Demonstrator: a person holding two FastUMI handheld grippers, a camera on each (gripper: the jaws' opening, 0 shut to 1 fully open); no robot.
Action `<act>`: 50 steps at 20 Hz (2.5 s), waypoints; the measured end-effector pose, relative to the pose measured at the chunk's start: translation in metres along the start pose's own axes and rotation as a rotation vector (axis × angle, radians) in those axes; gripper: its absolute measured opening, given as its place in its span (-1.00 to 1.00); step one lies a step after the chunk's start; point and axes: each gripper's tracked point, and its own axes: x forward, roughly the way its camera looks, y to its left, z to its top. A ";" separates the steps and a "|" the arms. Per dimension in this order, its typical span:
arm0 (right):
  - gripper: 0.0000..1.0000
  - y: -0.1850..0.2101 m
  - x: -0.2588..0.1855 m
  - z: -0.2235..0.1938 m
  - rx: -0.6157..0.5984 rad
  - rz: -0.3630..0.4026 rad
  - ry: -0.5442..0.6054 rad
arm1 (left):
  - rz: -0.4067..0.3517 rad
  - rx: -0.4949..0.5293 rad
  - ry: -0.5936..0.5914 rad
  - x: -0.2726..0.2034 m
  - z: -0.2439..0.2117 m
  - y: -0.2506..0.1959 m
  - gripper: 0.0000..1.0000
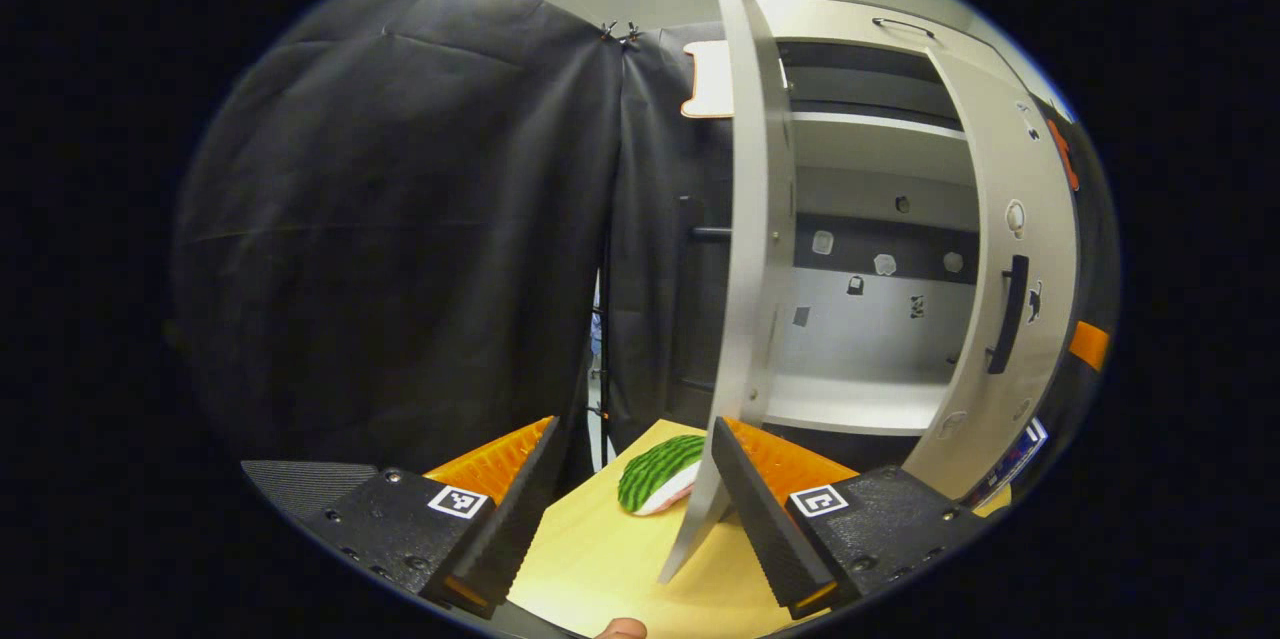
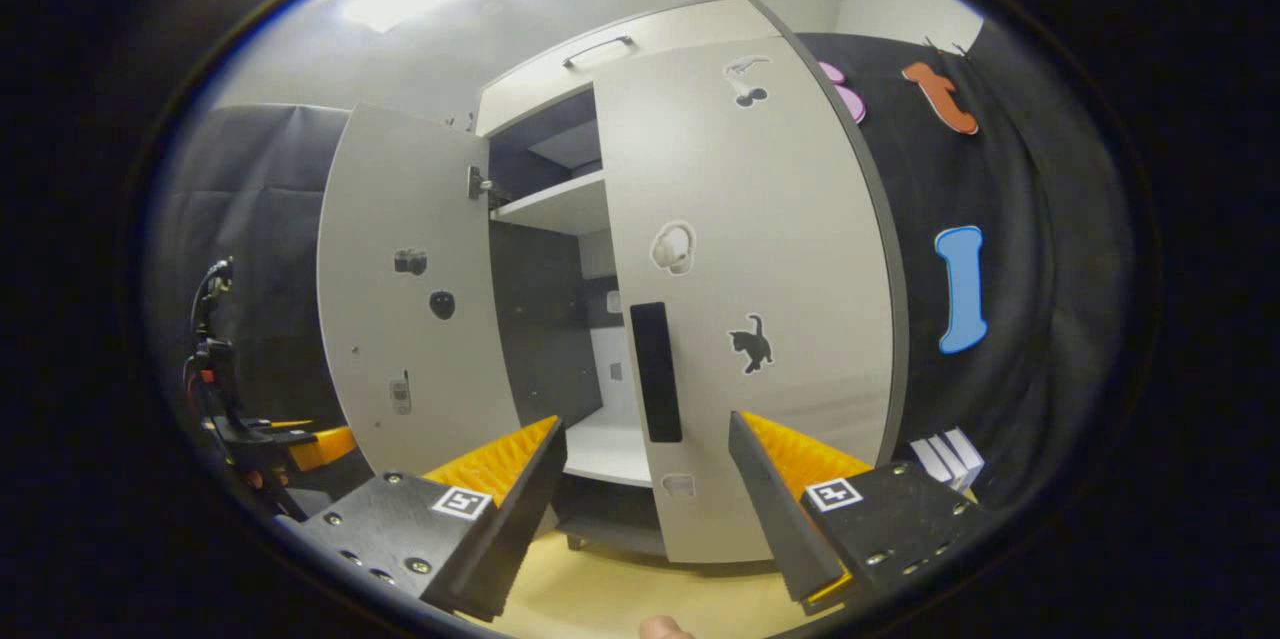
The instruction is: Grasp the bottle in the cabinet with the left hand and place it on the coaster, then close the right door with the right hand and the left door with the left hand.
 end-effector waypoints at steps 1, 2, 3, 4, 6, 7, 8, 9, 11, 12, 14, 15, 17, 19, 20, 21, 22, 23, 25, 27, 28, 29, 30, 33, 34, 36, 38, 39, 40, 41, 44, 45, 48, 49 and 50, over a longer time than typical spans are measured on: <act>0.97 0.000 0.001 0.000 0.003 -0.004 -0.003 | 0.008 0.003 -0.004 0.003 0.002 0.003 0.89; 0.97 0.000 0.002 0.000 0.006 -0.008 -0.005 | 0.012 0.006 -0.004 0.006 0.002 0.006 0.89; 0.97 0.000 0.003 0.000 0.008 -0.011 -0.007 | 0.014 0.010 -0.004 0.008 0.001 0.007 0.86; 0.96 0.000 0.004 0.000 0.008 -0.014 -0.009 | 0.011 0.014 0.000 0.012 0.000 0.007 0.89; 0.96 -0.001 0.005 0.000 0.004 -0.022 -0.012 | -0.017 0.022 -0.008 0.014 0.001 0.005 0.87; 0.96 -0.002 0.006 0.000 0.004 -0.025 -0.013 | -0.036 0.013 -0.003 0.014 0.001 0.003 0.80; 0.96 -0.003 0.007 0.000 0.006 -0.025 -0.014 | -0.053 -0.004 0.005 0.014 0.000 0.002 0.75; 0.96 -0.003 0.009 0.000 0.010 -0.024 -0.013 | -0.071 -0.016 0.012 0.015 0.000 0.001 0.82; 0.97 -0.003 0.009 0.002 0.020 -0.020 -0.015 | -0.099 -0.001 0.016 0.015 -0.001 -0.001 0.92; 0.96 -0.003 0.010 0.003 0.023 -0.018 -0.016 | -0.111 0.009 0.017 0.015 -0.001 -0.004 0.80; 0.97 -0.005 0.010 0.003 0.024 -0.015 -0.014 | -0.146 0.006 0.020 0.007 0.000 -0.012 0.67; 0.96 -0.006 0.008 0.003 0.022 -0.016 -0.013 | -0.167 -0.002 0.025 0.006 -0.002 -0.023 0.78; 0.96 -0.009 0.005 0.003 0.014 -0.019 -0.012 | -0.214 -0.009 0.028 0.000 -0.004 -0.041 0.78; 0.96 -0.011 0.000 0.005 0.012 -0.021 -0.014 | -0.258 0.003 0.027 -0.004 -0.006 -0.060 0.78; 0.96 -0.013 -0.002 0.007 0.011 -0.024 -0.018 | -0.282 0.005 0.028 -0.006 -0.006 -0.070 0.78; 0.96 -0.015 -0.005 0.009 0.009 -0.027 -0.021 | -0.307 0.002 0.031 -0.007 -0.006 -0.080 0.78; 0.96 -0.018 -0.006 0.011 0.007 -0.032 -0.024 | -0.333 -0.001 0.034 -0.008 -0.006 -0.092 0.78; 0.96 -0.021 -0.008 0.011 0.005 -0.037 -0.026 | -0.358 -0.004 0.037 -0.010 -0.008 -0.102 0.78; 0.96 -0.027 -0.012 0.015 0.002 -0.049 -0.035 | -0.425 -0.004 0.041 -0.015 -0.010 -0.127 0.78; 0.96 -0.032 -0.017 0.017 0.001 -0.064 -0.044 | -0.494 -0.010 0.030 -0.020 -0.007 -0.153 0.78; 0.96 -0.035 -0.020 0.019 -0.001 -0.073 -0.047 | -0.515 -0.013 0.028 -0.023 -0.007 -0.161 0.78; 0.96 -0.039 -0.022 0.020 -0.003 -0.082 -0.051 | -0.524 -0.008 0.031 -0.023 -0.008 -0.167 0.78; 0.96 -0.042 -0.024 0.021 -0.004 -0.090 -0.055 | -0.530 0.000 0.034 -0.022 -0.010 -0.171 0.78; 0.96 -0.051 -0.031 0.022 -0.013 -0.118 -0.061 | -0.550 0.009 0.046 -0.022 -0.013 -0.179 0.78; 0.96 -0.054 -0.033 0.022 -0.016 -0.129 -0.061 | -0.553 0.008 0.050 -0.022 -0.014 -0.180 0.78; 0.96 -0.059 -0.036 0.021 -0.017 -0.142 -0.059 | -0.559 0.006 0.054 -0.022 -0.016 -0.181 0.78; 0.96 -0.062 -0.037 0.021 -0.015 -0.151 -0.058 | -0.564 0.009 0.053 -0.022 -0.015 -0.183 0.78; 0.96 -0.063 -0.037 0.021 -0.014 -0.154 -0.059 | -0.567 0.011 0.051 -0.022 -0.015 -0.183 0.78; 0.96 -0.064 -0.038 0.022 -0.014 -0.157 -0.059 | -0.569 0.013 0.050 -0.023 -0.014 -0.184 0.78; 0.96 -0.065 -0.038 0.021 -0.015 -0.160 -0.058 | -0.570 0.016 0.051 -0.023 -0.015 -0.185 0.78; 0.96 -0.067 -0.037 0.020 -0.019 -0.162 -0.053 | -0.574 0.021 0.051 -0.023 -0.015 -0.187 0.78; 0.96 -0.067 -0.038 0.019 -0.021 -0.163 -0.052 | -0.574 0.022 0.053 -0.023 -0.015 -0.188 0.78; 0.97 -0.067 -0.038 0.018 -0.020 -0.164 -0.049 | -0.576 0.026 0.055 -0.021 -0.015 -0.190 0.78; 0.96 -0.068 -0.038 0.018 -0.018 -0.165 -0.049 | -0.577 0.026 0.054 -0.021 -0.015 -0.191 0.78; 0.97 -0.068 -0.038 0.018 -0.017 -0.165 -0.050 | -0.577 0.026 0.053 -0.021 -0.015 -0.192 0.78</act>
